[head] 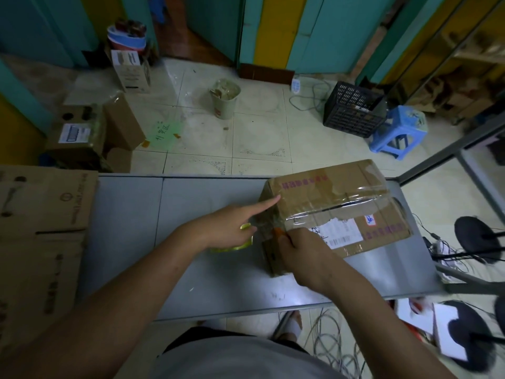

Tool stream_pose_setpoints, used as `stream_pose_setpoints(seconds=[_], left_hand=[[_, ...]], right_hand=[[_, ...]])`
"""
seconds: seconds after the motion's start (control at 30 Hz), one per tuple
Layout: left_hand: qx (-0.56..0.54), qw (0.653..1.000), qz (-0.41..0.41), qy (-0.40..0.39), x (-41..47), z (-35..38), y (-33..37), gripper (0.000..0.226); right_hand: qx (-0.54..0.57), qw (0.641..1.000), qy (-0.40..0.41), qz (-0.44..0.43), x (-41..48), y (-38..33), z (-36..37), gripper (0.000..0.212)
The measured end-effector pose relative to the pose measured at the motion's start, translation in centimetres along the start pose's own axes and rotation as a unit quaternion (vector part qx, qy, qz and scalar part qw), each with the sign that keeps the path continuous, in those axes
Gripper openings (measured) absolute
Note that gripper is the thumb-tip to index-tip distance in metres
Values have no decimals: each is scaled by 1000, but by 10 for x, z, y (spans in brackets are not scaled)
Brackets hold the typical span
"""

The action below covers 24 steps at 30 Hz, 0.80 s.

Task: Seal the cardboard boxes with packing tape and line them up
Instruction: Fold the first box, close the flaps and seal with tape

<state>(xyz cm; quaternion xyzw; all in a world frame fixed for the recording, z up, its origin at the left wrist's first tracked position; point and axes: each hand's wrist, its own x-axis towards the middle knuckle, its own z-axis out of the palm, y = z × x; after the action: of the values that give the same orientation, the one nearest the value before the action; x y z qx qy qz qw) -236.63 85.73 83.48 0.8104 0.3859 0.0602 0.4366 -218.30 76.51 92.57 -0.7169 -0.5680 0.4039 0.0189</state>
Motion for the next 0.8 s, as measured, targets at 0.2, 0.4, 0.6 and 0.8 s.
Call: stream_pose_setpoints(seconds=[0.2, 0.4, 0.6, 0.8], left_hand=[[-5, 1000, 5, -6, 2, -1, -3, 85], [9, 1000, 3, -16, 4, -3, -1, 86], [1, 999, -7, -35, 3, -8, -3, 85], [-1, 999, -8, -34, 6, -12, -3, 85]], right_hand=[[17, 1000, -3, 5, -20, 8, -4, 47], [7, 1000, -17, 20, -4, -1, -1, 41], [24, 998, -39, 33, -24, 16, 2, 41], [-16, 998, -66, -13, -34, 57, 39, 39]])
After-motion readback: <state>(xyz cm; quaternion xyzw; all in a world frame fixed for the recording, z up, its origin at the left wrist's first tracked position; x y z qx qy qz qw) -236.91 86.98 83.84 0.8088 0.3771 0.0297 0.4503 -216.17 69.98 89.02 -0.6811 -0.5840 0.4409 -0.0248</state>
